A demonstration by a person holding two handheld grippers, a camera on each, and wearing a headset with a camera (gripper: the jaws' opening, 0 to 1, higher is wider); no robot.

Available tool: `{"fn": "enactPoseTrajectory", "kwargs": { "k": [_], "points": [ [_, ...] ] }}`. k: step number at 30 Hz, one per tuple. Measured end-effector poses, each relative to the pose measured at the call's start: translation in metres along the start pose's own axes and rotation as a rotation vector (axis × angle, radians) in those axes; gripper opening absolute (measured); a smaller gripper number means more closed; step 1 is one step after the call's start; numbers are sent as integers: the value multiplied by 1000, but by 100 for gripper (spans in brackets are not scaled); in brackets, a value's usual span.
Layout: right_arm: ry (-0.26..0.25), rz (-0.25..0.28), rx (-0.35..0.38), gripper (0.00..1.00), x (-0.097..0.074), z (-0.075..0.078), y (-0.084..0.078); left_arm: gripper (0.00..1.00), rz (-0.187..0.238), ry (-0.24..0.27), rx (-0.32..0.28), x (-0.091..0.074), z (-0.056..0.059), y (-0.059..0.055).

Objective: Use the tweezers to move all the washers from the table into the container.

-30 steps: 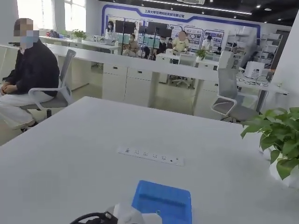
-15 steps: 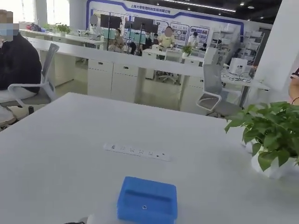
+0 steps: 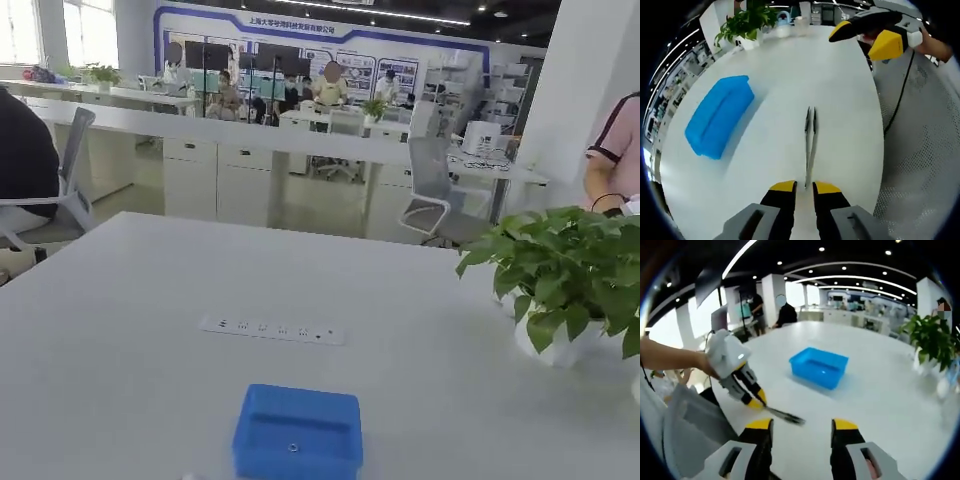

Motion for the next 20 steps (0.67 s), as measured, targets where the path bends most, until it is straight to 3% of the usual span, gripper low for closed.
{"fn": "enactPoseTrajectory", "kwargs": {
  "k": [2,6,7,10,13,14,17,18,20],
  "points": [
    [-7,-1,-3,44,1,5,3,25,-7,-24,-76,-1,-3,-7],
    [-19,-13,10,49,2,15,5,39,27,32,-203,-12,-2,-19],
    [-23,-12,12,50,1,17,6,43,75,59,-259,-17,-3,-21],
    [-38,2,16,55,-1,22,11,62,157,112,-390,-35,-4,-24],
    [-56,24,25,61,-4,26,17,79,222,194,-469,-57,-7,-25],
    [-64,30,35,65,-4,28,18,84,256,242,-490,-66,-9,-25],
    [-82,59,73,75,-5,31,25,91,313,341,-545,-88,-13,-22],
    [-91,83,87,78,-5,33,29,92,355,406,-563,-99,-17,-20],
    [-98,103,94,81,-5,36,34,93,408,470,-601,-113,-21,-18]
  ]
}}
Point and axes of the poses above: the centre of the closed fingertips' face, and the gripper's own axes: x roughly forward along the fingers, z roughly to its right, y roughly out of its top, the point moved 7 cm from there along -x, roughly backward along the fingers, and after that the axes turned 2 degrees about z, right-handed, at the moved point
